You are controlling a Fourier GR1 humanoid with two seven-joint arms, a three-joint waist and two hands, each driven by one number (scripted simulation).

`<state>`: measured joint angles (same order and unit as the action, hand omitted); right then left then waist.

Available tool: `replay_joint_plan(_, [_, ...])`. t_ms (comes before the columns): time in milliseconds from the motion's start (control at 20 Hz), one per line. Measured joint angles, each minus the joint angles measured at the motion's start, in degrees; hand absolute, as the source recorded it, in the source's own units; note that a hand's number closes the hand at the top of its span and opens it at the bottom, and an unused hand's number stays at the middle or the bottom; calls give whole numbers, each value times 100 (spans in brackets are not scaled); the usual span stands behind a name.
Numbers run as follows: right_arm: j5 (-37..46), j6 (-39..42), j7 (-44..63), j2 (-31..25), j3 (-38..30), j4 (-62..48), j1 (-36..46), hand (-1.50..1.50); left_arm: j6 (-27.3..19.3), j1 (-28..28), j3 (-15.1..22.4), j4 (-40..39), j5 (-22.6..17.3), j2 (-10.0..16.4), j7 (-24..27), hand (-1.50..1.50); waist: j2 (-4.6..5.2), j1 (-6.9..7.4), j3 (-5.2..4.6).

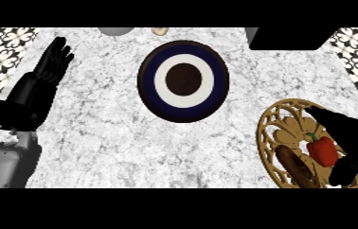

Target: Pick the bell pepper from the placemat and place it in the plate

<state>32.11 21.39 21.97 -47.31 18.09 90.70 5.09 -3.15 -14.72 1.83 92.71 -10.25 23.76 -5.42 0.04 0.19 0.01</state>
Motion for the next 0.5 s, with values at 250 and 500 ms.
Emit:
replay_joint_plan(250, [371,84,-294,292,-99,-232,-178,-150,144,-59,-155,-127,117,-138,6,0,-2,-22,0])
replay_joint_plan(500, [831,32,-587,603,-164,-772,-175,-150,260,-72,-271,-119,229,-242,-50,0,-3,-19,0])
